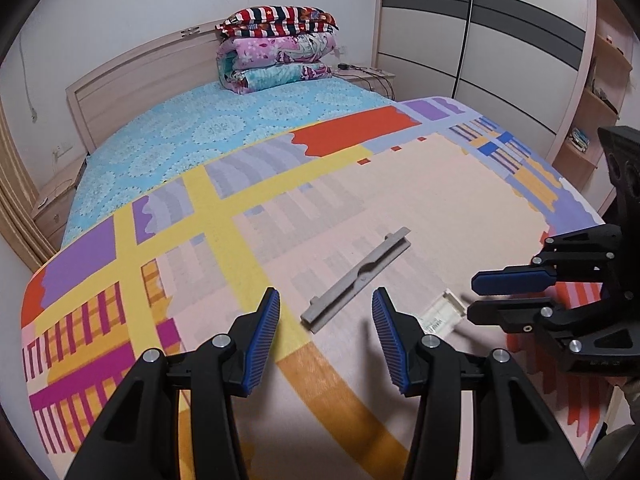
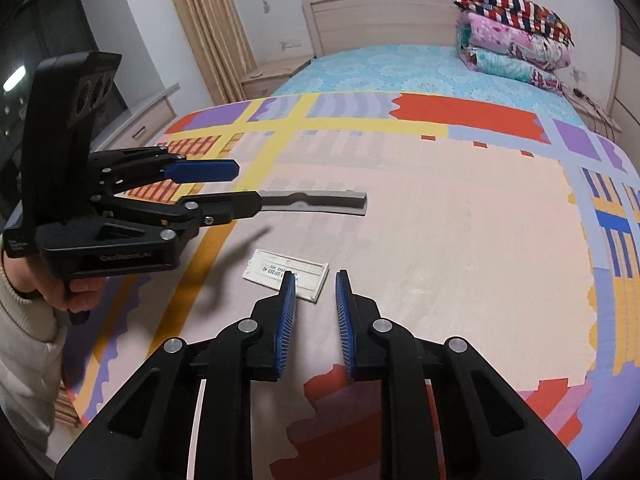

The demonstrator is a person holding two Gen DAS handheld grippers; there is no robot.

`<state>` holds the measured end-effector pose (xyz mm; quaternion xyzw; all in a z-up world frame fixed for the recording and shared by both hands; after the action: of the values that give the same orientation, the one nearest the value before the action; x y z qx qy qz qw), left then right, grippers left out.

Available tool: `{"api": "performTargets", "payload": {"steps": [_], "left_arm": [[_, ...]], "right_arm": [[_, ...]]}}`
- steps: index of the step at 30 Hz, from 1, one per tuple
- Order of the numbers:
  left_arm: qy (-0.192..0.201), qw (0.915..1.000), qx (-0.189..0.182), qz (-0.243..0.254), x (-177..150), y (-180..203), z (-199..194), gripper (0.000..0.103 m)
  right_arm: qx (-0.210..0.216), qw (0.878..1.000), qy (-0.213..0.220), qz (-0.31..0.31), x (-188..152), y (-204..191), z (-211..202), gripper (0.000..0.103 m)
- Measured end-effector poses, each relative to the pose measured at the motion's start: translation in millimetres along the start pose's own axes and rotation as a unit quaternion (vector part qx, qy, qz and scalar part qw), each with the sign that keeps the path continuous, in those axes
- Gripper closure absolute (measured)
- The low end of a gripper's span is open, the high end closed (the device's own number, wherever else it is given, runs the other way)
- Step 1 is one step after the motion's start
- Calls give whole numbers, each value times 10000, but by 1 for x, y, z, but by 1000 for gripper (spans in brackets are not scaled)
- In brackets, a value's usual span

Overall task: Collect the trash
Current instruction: 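Grasp the grey strip with the left tool while the right tool grasps the white card, then carry the grey strip and white card in both tools over the trash bin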

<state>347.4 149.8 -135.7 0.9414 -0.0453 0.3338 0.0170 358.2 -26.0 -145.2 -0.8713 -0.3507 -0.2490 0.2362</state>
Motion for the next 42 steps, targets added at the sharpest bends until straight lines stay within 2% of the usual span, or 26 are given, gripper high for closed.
{"api": "performTargets", "payload": {"steps": [5, 8, 10, 15, 16, 17, 26, 42], "left_arm": [[-88, 9999, -62, 31, 0, -2, 13, 57], [-133, 9999, -89, 40, 0, -4, 18, 67], [-130, 9998, -121, 57, 0, -3, 19, 71], [-133, 9997, -178, 134, -1, 1, 20, 91], [-121, 9997, -185, 142, -2, 2, 18, 92], [-115, 9997, -188, 138, -2, 2, 17, 92], [3, 9998, -152, 126, -7, 9, -3, 92], [374, 9989, -25, 266, -14, 47, -84, 92]], "right_arm": [[9, 10000, -13, -32, 0, -2, 3, 82], [0, 10000, -41, -38, -1, -4, 6, 83], [-19, 10000, -62, -44, -1, -3, 7, 85], [-13, 10000, -88, 23, -3, -1, 9, 94], [-23, 10000, -78, 37, -2, 0, 9, 99], [-40, 10000, -73, 53, -2, 1, 8, 99], [2, 9999, 41, 91, -2, 0, -3, 99], [-31, 9992, 393, -75, -10, -22, -63, 99]]}}
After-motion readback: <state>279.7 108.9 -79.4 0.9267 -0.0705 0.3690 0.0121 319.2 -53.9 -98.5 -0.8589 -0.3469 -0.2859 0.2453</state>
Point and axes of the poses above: each gripper's, at about its wrist camera, not at the fingertips, and z roughly the way its jaws point, y to its right, x to its top, the point moved 4 cm from there along z, roughly the way its jaws point
